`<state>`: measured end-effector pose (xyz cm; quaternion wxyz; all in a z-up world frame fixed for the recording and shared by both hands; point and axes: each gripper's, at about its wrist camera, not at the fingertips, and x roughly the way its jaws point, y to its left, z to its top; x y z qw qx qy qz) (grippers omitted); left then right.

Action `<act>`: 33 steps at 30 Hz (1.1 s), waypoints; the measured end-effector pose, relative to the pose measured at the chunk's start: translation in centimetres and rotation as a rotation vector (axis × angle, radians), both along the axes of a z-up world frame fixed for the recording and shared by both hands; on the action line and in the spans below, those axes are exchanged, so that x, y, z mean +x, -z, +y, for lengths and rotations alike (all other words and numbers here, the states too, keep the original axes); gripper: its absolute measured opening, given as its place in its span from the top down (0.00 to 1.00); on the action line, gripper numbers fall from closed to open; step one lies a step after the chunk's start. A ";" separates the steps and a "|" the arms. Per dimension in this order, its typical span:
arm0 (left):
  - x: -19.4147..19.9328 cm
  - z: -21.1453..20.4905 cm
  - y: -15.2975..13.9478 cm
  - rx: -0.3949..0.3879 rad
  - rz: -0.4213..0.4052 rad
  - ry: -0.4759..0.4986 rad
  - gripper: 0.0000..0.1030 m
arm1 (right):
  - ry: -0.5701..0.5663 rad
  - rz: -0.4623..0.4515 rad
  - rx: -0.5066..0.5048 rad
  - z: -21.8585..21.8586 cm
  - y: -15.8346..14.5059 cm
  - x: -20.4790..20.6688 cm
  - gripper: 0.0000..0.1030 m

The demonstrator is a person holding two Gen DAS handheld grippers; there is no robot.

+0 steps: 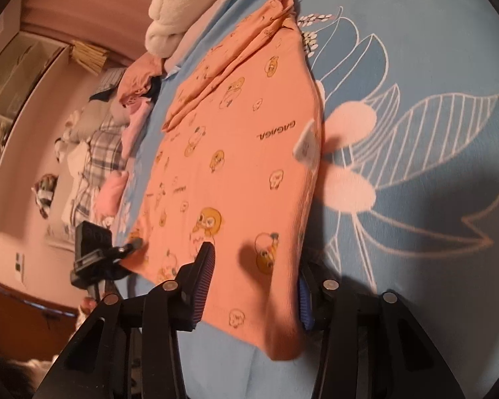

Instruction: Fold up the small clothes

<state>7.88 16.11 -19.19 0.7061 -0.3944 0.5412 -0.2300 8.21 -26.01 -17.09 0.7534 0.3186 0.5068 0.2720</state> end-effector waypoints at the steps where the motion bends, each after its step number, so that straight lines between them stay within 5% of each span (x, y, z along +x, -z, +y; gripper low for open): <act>1: -0.2 0.1 -0.1 -0.001 -0.002 -0.012 0.97 | 0.009 0.001 -0.010 0.0 0.0 -0.1 0.67; 4: -0.3 0.1 -1.0 0.005 -0.029 -0.011 0.98 | 0.028 0.010 -0.074 0.0 0.1 -0.2 0.94; 8: -0.1 0.3 -2.9 -0.114 -0.119 -0.011 0.98 | 0.015 -0.020 -0.060 0.1 -0.6 -0.3 0.95; 16: 1.1 0.6 -6.7 -0.247 -0.266 -0.027 0.98 | 0.032 -0.222 0.212 -0.2 -4.6 0.6 0.95; 23: 3.6 0.3 -9.0 -0.253 -0.332 -0.048 0.98 | 0.049 -0.326 0.246 -0.3 -7.3 2.2 0.95; 33: 12.7 -0.3 -11.4 -0.220 -0.410 -0.081 0.98 | 0.122 -0.410 0.214 -1.2 -10.1 8.9 0.95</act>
